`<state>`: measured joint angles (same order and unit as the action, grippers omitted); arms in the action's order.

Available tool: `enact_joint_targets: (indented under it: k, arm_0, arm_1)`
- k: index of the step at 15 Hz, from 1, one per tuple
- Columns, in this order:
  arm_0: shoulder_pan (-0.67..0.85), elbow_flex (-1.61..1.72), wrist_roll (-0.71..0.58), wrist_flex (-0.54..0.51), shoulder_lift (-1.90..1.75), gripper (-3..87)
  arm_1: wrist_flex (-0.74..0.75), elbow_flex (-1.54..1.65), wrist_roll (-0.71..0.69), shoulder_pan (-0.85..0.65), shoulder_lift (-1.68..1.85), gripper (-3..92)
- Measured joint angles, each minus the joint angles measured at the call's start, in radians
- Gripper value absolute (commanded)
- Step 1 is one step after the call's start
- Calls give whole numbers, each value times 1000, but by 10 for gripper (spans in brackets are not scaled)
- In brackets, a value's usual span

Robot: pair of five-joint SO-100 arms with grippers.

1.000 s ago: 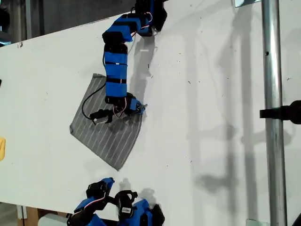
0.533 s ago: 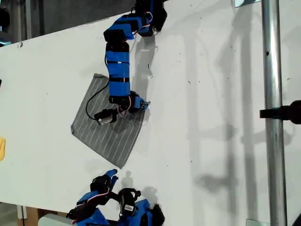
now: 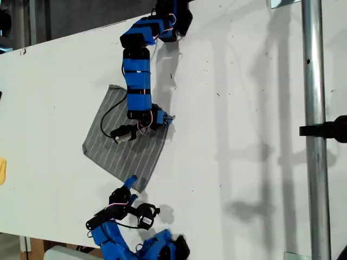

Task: Grasp corners of a towel and fold twice.

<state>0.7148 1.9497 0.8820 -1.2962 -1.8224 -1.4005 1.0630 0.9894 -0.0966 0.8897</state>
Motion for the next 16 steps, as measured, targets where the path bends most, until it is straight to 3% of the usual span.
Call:
enact_joint_targets:
  k: [2,5,6,8,9,12,16]
  arm_0:
    - [34,21,3,100,124,303]
    - [52,14,6,167,342,273]
    - [52,-20,14,156,399,224]
    - [71,-77,29,156,448,29]
    - [71,-81,40,160,448,-12]
    - [69,-84,57,152,437,-26]
    - [-21,-81,109,32,288,-27]
  arm_1:
    - [0,0,5,3,0,-3]
    - [8,0,6,6,0,-3]
    - [8,0,6,8,8,-3]
    - [8,5,6,9,55,-3]
    - [8,5,6,9,60,-3]
    - [25,5,8,9,60,-3]
    - [25,18,18,37,94,-3]
